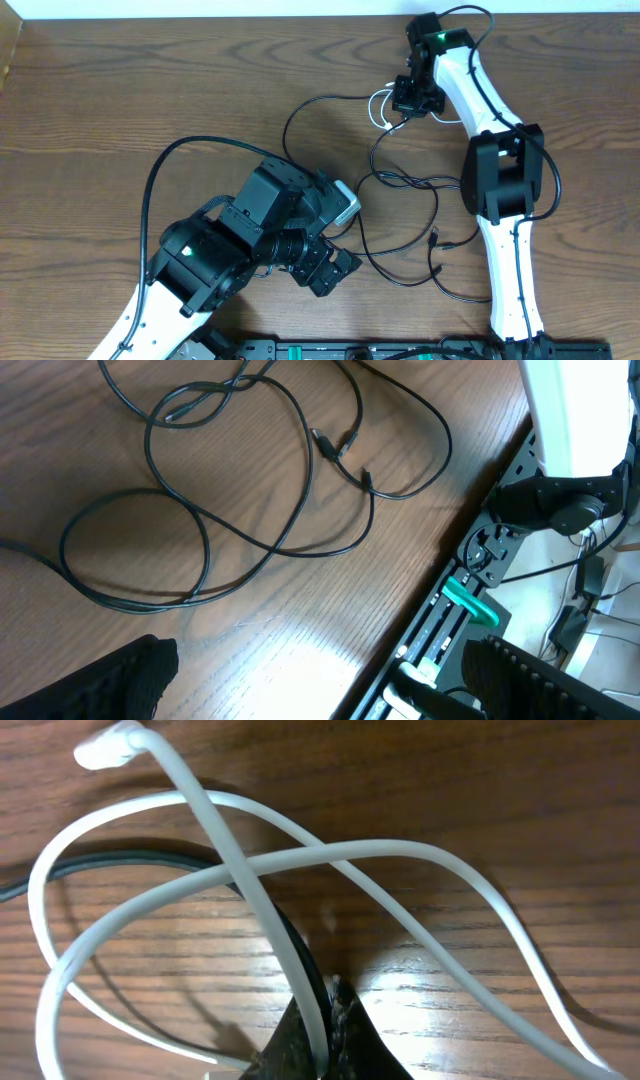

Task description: Untangle cables

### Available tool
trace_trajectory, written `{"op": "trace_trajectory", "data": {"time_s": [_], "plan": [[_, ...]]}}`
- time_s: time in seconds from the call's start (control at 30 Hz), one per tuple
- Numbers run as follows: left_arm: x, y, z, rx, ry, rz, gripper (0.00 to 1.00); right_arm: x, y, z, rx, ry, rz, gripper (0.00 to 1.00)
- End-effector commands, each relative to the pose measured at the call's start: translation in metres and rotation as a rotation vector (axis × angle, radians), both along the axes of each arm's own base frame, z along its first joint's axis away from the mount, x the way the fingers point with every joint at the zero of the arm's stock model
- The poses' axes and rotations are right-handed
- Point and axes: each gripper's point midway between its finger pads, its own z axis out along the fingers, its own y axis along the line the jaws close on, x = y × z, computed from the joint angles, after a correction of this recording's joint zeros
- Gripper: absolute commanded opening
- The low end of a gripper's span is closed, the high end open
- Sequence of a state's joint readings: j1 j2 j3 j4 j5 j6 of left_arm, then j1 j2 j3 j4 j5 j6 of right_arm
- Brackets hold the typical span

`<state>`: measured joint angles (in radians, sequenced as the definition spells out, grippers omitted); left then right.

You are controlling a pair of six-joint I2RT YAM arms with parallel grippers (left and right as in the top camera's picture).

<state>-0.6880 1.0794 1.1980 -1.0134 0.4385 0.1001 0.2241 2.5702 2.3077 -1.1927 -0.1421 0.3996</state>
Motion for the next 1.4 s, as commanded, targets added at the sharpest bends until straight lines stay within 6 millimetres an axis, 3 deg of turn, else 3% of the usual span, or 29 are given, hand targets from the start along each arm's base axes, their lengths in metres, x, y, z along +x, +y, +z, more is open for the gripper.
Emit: {"op": "trace_trajectory", "data": {"time_s": [0.0,0.13,0.27,0.43,0.53,0.6,0.67,0.77,0.9,1.03,1.2,1.37], "plan": [[0.001,0.001,0.0,-0.001,0.004,0.01,0.97,0.01,0.002,0.076,0.046,-0.155,0.067,0.01],[0.001,0.0,0.001,-0.001,0.003,0.01,0.97,0.012,-0.003,0.146,0.034,-0.304,0.082,0.01],[0.001,0.0,0.0,-0.001,0.003,0.01,0.96,-0.002,-0.004,0.199,0.047,-0.39,0.091,0.01],[0.001,0.0,0.001,-0.001,0.003,0.01,0.96,-0.039,0.007,0.242,0.054,-0.409,0.147,0.01],[0.001,0.0,0.001,-0.001,0.003,0.01,0.96,-0.063,0.023,0.254,0.048,-0.403,0.238,0.01],[0.001,0.0,0.001,-0.001,0.003,0.01,0.96,-0.076,0.033,0.253,0.042,-0.381,0.295,0.05],[0.001,0.0,0.001,-0.001,0.003,0.01,0.96,-0.087,0.041,0.25,0.031,-0.354,0.337,0.32],[0.001,0.0,0.0,-0.001,0.003,0.01,0.96,-0.101,0.041,0.243,-0.027,-0.309,0.359,0.4],[0.001,0.001,0.0,-0.001,0.003,0.01,0.96,-0.117,0.04,0.237,-0.088,-0.251,0.37,0.66],[0.001,0.0,0.0,-0.001,0.003,0.01,0.96,-0.11,0.033,0.239,-0.174,-0.29,0.338,0.96],[0.0,0.001,0.0,0.001,0.006,0.01,0.96,-0.083,0.037,0.234,-0.182,-0.355,0.317,0.99],[-0.003,-0.001,0.001,-0.015,0.021,-0.005,0.96,-0.066,0.056,0.191,-0.134,-0.292,0.343,0.98]]}}
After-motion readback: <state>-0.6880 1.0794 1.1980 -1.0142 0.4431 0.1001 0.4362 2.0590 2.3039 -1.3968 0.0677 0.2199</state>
